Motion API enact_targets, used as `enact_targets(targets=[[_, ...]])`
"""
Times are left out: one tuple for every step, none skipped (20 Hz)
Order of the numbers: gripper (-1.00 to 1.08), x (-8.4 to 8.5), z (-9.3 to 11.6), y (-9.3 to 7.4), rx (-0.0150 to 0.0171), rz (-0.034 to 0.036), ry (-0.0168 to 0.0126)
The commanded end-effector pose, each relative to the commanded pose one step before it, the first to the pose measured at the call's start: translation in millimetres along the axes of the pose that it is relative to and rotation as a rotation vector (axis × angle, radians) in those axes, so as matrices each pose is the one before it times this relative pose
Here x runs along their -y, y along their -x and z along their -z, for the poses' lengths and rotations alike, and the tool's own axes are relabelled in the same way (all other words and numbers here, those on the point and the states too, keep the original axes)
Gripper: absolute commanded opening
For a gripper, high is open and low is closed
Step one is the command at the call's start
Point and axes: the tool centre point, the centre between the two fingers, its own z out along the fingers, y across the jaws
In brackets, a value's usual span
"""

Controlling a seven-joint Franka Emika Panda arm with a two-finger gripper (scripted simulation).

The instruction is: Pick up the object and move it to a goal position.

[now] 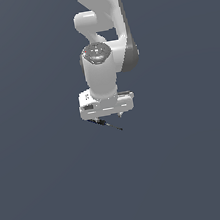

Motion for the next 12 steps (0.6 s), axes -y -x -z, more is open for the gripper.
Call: enact_targets(targets=[[1.00,-1.70,-4.26,2.15,-0.00031,0.03396,0.00085],[1.00,-0.71,-1.98,1.05,-0.00023,0.01632,0.00037],[1.00,-0.74,-2.12,1.14,-0.00025,0.01750,0.00038],[1.00,-0.75,-2.24,1.25,-0.00026,0.01866,0.00039],[1.00,-0.75,-2.38,1.36,-0.00028,0.01992,0.00040],[1.00,-0.75,-2.52,1.47,-0.00030,0.02123,0.00040],[1.00,-0.74,-2.66,1.60,-0.00032,0.02255,0.00040],[1.00,-0.72,-2.80,1.72,-0.00035,0.02386,0.00039],[1.00,-0.68,-2.93,1.85,-0.00037,0.02515,0.00038],[1.00,-0.61,-2.96,1.92,-0.00039,0.02564,0.00035],[1.00,-0.53,-2.94,1.95,-0.00040,0.02568,0.00032],[1.00,-0.44,-2.92,1.98,-0.00042,0.02571,0.00029]])
